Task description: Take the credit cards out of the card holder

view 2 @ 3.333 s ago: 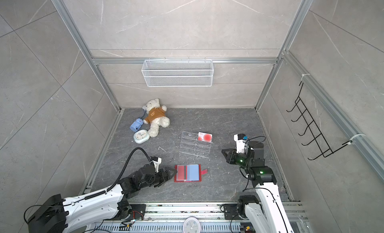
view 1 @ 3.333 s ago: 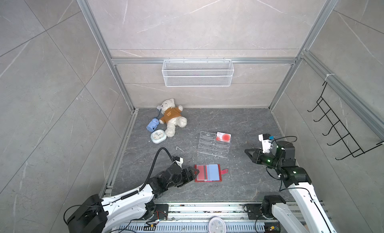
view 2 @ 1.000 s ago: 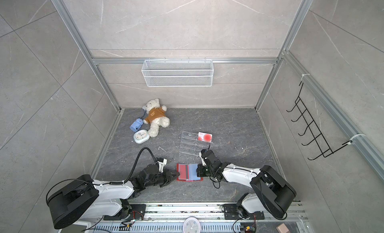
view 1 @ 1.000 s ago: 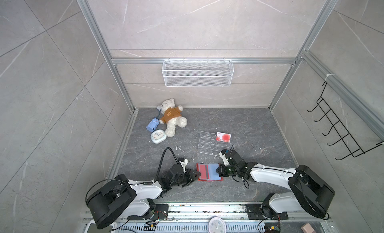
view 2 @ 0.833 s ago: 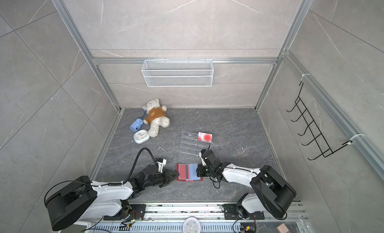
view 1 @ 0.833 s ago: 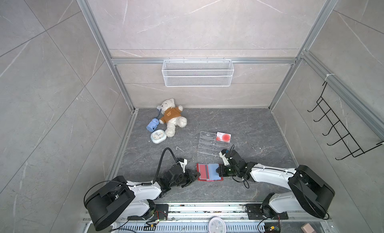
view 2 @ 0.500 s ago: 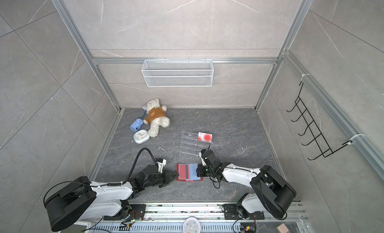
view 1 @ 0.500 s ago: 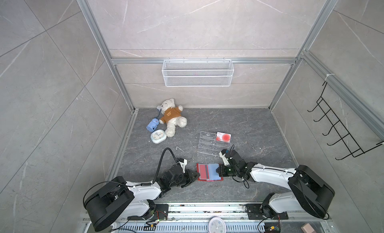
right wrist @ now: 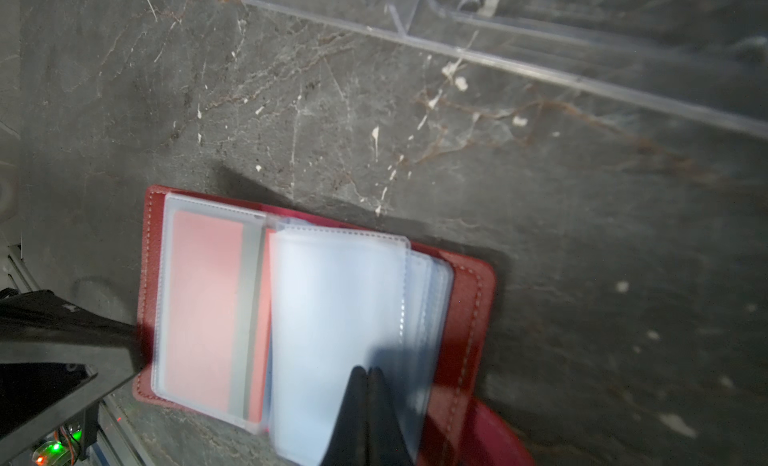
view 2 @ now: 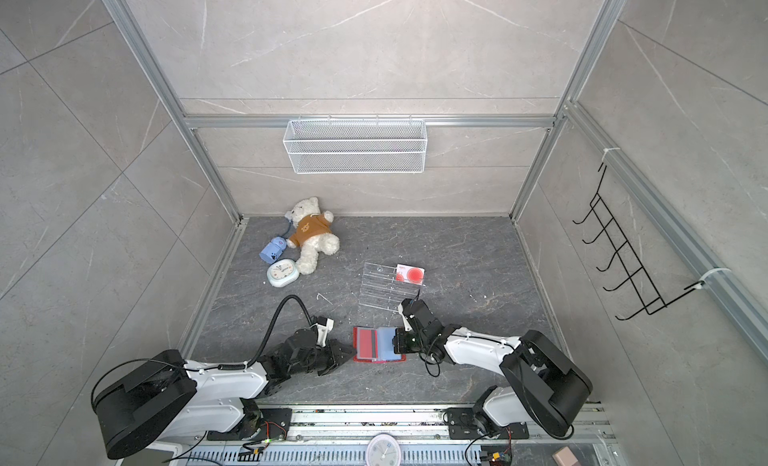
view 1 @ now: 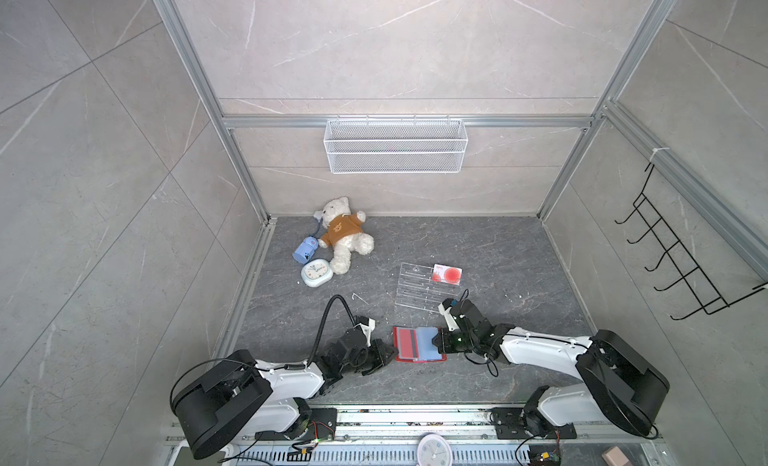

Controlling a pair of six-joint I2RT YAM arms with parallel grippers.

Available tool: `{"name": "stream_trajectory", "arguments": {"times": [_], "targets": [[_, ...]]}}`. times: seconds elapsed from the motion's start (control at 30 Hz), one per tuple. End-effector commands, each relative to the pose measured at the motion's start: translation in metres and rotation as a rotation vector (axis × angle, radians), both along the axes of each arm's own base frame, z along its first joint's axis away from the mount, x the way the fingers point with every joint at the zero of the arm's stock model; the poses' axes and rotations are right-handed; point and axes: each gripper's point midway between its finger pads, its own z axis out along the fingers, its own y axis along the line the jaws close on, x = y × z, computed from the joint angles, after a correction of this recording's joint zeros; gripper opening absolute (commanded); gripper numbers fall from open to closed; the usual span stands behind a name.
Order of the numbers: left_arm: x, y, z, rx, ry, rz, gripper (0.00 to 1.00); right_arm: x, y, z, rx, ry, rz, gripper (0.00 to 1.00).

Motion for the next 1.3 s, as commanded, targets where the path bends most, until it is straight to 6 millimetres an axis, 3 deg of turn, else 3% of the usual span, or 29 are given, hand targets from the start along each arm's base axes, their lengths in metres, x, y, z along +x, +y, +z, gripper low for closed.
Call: {"name": "stream_trajectory", "arguments": {"times": [0.0,0.4,0.67,0.93,1.17,1.27], "targets": [[0.008,-0.008,0.012,-0.019,-0.051,-0.012,0.11,-0.015,-0.014,-0.021,-0.062,0.063,-0.007,0.00],[0.007,-0.010,0.009,-0.016,-0.045,-0.026,0.04,-0.016,-0.011,-0.021,-0.053,0.065,0.001,0.00],[0.006,-0.010,0.006,-0.014,-0.033,-0.026,0.12,-0.017,-0.010,-0.021,-0.052,0.063,0.006,0.00],[0.007,-0.011,0.004,-0.014,-0.031,-0.026,0.13,-0.016,-0.009,-0.021,-0.049,0.064,0.007,0.00],[0.007,-0.012,0.006,-0.020,-0.038,-0.032,0.00,-0.016,-0.007,-0.018,-0.040,0.057,0.008,0.00],[0.006,-0.012,0.005,-0.019,-0.038,-0.032,0.00,-0.015,-0.002,-0.007,0.001,0.043,0.012,0.04]]}}
